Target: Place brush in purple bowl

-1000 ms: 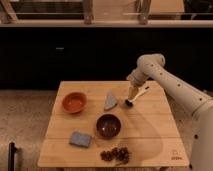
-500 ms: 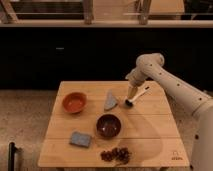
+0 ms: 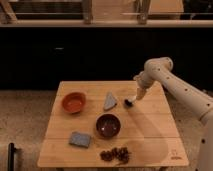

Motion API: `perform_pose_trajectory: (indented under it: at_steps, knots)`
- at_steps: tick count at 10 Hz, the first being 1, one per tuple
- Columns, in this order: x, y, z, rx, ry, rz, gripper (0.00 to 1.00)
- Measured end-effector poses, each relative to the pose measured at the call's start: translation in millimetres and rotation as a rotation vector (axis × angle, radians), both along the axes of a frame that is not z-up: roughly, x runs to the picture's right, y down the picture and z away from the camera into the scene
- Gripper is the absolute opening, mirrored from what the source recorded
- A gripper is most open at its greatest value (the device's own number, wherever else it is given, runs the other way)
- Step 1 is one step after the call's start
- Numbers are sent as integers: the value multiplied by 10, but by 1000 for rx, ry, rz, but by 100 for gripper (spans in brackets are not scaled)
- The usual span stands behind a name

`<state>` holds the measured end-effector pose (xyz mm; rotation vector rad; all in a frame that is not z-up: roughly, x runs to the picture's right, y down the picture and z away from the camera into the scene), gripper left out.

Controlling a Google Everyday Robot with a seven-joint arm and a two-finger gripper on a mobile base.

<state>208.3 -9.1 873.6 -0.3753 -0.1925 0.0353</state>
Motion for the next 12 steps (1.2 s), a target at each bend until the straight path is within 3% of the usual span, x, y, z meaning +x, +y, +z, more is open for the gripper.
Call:
perform_pose_trajectory:
  at_steps: [2,6,9,12]
  knots:
    - [58,-68,118,-11,10,-71,80]
    - [120,-164,381,-33,18,-272,80]
    - [220,-78,576,-54,22,-300,80]
    - [249,15,714,-61,-11,-287,80]
